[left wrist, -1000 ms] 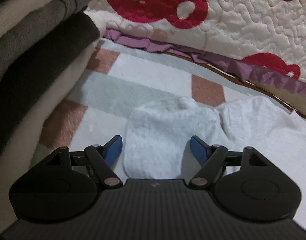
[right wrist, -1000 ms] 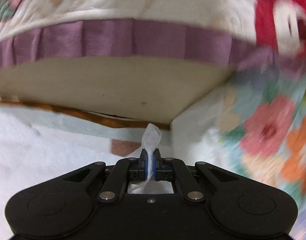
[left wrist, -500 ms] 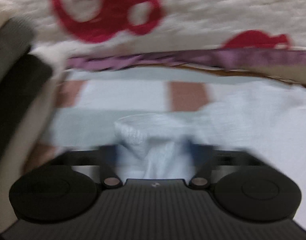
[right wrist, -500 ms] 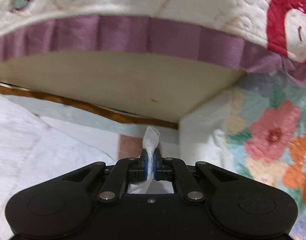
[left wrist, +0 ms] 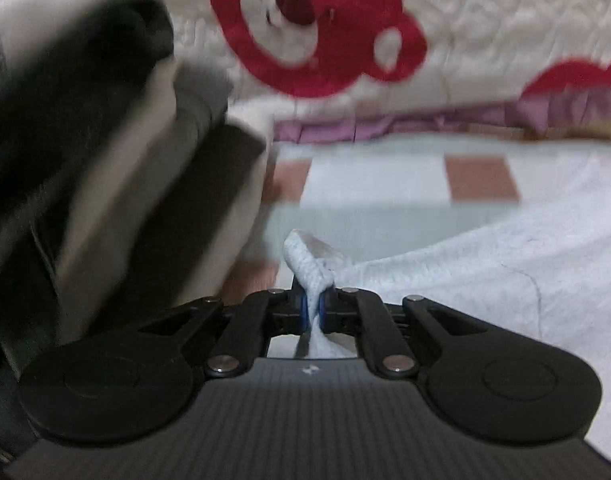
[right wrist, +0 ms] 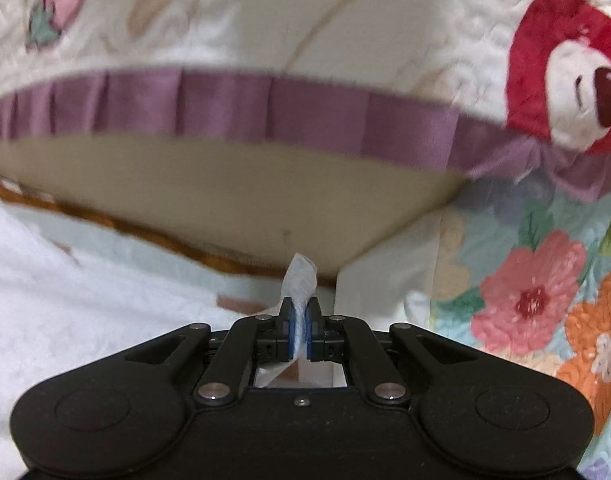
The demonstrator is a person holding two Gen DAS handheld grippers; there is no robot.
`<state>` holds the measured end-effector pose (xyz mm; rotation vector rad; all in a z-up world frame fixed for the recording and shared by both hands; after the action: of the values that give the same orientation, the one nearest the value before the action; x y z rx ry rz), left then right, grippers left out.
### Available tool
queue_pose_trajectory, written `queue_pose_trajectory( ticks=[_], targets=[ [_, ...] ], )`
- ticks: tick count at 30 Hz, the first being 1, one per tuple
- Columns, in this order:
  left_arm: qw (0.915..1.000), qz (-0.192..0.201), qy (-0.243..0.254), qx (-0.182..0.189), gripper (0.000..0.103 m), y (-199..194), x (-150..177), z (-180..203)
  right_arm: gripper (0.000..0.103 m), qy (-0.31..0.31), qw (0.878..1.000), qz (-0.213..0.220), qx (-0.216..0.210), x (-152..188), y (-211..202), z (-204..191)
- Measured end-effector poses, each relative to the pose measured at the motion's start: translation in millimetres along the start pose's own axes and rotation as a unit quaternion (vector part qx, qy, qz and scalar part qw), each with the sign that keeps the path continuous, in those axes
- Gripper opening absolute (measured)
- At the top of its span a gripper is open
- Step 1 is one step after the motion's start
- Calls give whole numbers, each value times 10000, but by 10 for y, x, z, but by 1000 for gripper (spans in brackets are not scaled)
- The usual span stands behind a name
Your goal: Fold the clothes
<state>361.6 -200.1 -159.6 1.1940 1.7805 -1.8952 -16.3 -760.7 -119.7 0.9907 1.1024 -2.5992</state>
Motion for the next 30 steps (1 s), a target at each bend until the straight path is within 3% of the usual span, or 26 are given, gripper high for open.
queue_pose_trajectory(
  ticks=[3,5,6,7,9,10,13,14,15,17,19,20,22,25,30],
  targets=[
    [9971,163,726,-139,13,-45,77,176,4,-118,9996,-238,135,9,88,-38],
    [9948,102,983,-235,27,-57,80,241,4,-197,9988,-397,226,15,147,-63],
    [9955,39,921,-201,35,-60,64,227,5,-236,9982,-476,271,17,176,-76],
    [9963,-25,849,-162,49,-62,48,211,5,-233,9974,-580,366,28,221,-55],
    [9980,-131,622,69,53,-112,21,174,5,-68,9937,-826,757,55,286,39],
    [9984,-172,464,270,54,-161,11,152,5,46,9950,-736,680,18,235,54],
    [9959,-123,229,865,59,-193,-94,240,19,401,9982,-348,295,-119,36,80],
    [9941,-77,194,1062,61,-183,-143,297,29,520,9983,-218,166,-165,-31,89],
    [9919,-30,159,1258,64,-174,-192,353,40,478,9984,-84,-295,-265,-86,-12],
    [9863,63,88,1649,67,-156,-289,465,46,223,9911,139,-1305,-478,-165,-319],
    [9789,157,18,2037,68,-139,-387,577,47,-187,9735,299,-2261,-683,-205,-713],
    [9738,-74,74,2270,68,-23,-413,725,49,-317,9674,385,-2481,-760,-196,-887],
    [9601,-566,194,2731,68,218,-464,1029,53,-549,9561,559,-2825,-905,-169,-1226],
    [9565,-736,602,2759,68,374,-475,1323,53,-884,9521,594,-2866,-1039,17,-1538],
    [9470,-1005,1133,2831,68,604,-476,1731,59,-954,9450,420,-3102,-1072,221,-1604]
  ],
)
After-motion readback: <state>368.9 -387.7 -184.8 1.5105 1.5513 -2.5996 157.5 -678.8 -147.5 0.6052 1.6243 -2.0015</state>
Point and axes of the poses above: each gripper's, at about its wrist camera, not at the fingertips, and y roughly the way its jaws point, z to its right, x to its underside, the point moved 2 cm from there along y, roughly the way its jaws point, and after that the axes turned 11 degrees about -y, right-handed, at the moved point
